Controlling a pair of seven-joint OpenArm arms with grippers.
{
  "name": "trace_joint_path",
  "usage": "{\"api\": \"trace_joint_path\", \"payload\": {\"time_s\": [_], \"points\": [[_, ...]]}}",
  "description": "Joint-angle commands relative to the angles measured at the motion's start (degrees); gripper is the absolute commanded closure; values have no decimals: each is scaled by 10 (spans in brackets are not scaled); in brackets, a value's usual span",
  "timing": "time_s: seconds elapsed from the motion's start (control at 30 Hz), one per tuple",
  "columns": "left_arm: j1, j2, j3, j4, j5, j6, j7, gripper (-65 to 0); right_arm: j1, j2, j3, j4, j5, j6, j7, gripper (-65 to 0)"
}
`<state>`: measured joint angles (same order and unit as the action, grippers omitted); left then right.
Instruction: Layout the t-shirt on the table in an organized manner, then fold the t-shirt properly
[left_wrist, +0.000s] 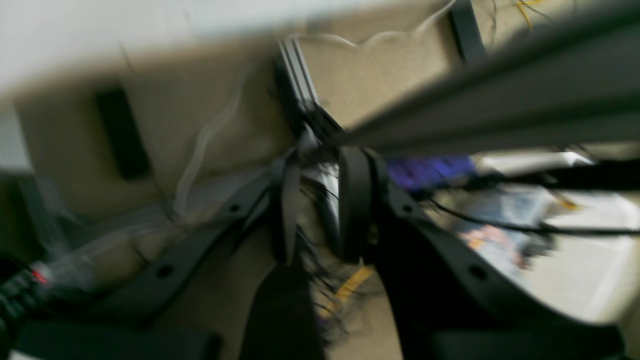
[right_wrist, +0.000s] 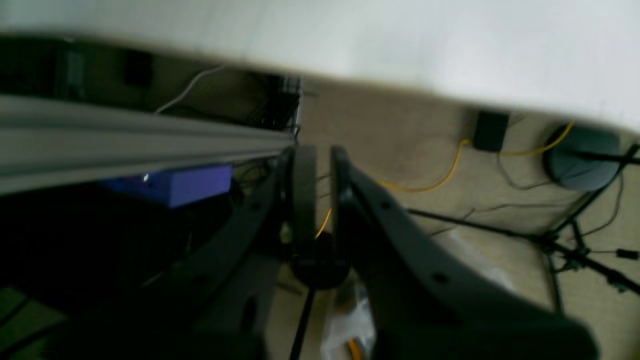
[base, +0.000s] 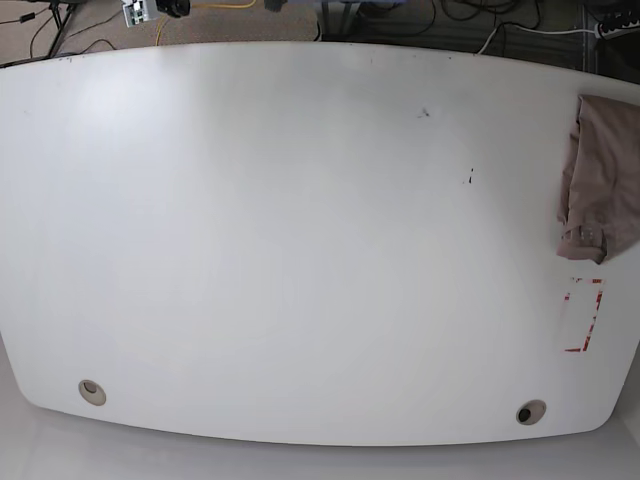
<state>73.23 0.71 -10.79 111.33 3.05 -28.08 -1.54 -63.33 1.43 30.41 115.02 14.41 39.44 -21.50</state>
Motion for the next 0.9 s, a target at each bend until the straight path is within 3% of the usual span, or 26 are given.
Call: {"api": "trace_joint_path", "payload": {"time_s": [0.0, 0.23, 0.57, 0.87], "points": [[18, -11, 7, -19, -7, 0, -10, -122, -36, -4, -17, -3, 9, 6, 12, -43], [-12, -37, 20, -142, -7, 3, -12, -122, -48, -3, -36, -70, -10, 6, 13, -43], [-162, -55, 19, -371, -7, 3, -10, -122, 77, -3, -36, -279, -133, 6, 18, -43], [-337, -58, 19, -630, -6, 4, -11, -122, 215, -3, -36, -534, -236, 6, 109, -43]]}}
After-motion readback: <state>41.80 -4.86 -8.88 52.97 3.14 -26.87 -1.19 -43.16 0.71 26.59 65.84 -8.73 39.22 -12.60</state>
